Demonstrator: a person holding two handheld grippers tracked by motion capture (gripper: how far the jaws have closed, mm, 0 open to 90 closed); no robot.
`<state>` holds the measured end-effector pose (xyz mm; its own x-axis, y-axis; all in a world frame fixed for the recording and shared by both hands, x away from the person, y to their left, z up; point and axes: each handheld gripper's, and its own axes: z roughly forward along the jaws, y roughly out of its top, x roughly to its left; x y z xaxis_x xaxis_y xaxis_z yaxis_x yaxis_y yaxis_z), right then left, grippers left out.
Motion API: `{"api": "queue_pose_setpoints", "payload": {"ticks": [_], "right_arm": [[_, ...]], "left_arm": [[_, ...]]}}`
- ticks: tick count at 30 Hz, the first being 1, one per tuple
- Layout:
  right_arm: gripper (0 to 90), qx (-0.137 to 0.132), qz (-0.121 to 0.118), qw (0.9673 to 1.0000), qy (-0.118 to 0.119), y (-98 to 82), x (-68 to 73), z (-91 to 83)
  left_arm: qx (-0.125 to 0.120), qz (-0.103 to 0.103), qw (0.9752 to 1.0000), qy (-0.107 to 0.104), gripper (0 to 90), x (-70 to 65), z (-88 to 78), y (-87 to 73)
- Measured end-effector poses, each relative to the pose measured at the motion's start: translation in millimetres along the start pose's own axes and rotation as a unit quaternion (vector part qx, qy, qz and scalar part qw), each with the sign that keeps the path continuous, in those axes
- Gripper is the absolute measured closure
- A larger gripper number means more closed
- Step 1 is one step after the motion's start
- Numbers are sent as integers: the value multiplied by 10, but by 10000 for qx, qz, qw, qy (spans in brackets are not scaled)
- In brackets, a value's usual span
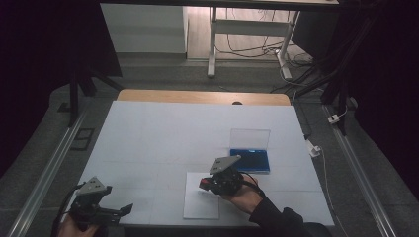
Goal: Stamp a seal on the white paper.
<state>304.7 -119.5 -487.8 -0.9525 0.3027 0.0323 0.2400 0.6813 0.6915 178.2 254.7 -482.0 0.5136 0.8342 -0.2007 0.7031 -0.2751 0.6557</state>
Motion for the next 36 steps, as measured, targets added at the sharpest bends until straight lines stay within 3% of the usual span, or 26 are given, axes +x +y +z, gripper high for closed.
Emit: {"api": "queue_pose_setpoints", "payload": {"ticks": [12, 19, 36], "right_arm": [[806, 7, -171, 9998, -66, 32, 7, -99], [807, -23, -103, 9999, -120, 33, -22, -172], [807, -202, 204, 9976, -630, -40, -231, -408]], "left_arm": [[-9, -9, 10000, -5, 16, 0, -4, -4], [-8, -9, 10000, -3, 16, -2, -4, -5], [-28, -20, 10000, 8, 17, 1, -13, -12]]}}
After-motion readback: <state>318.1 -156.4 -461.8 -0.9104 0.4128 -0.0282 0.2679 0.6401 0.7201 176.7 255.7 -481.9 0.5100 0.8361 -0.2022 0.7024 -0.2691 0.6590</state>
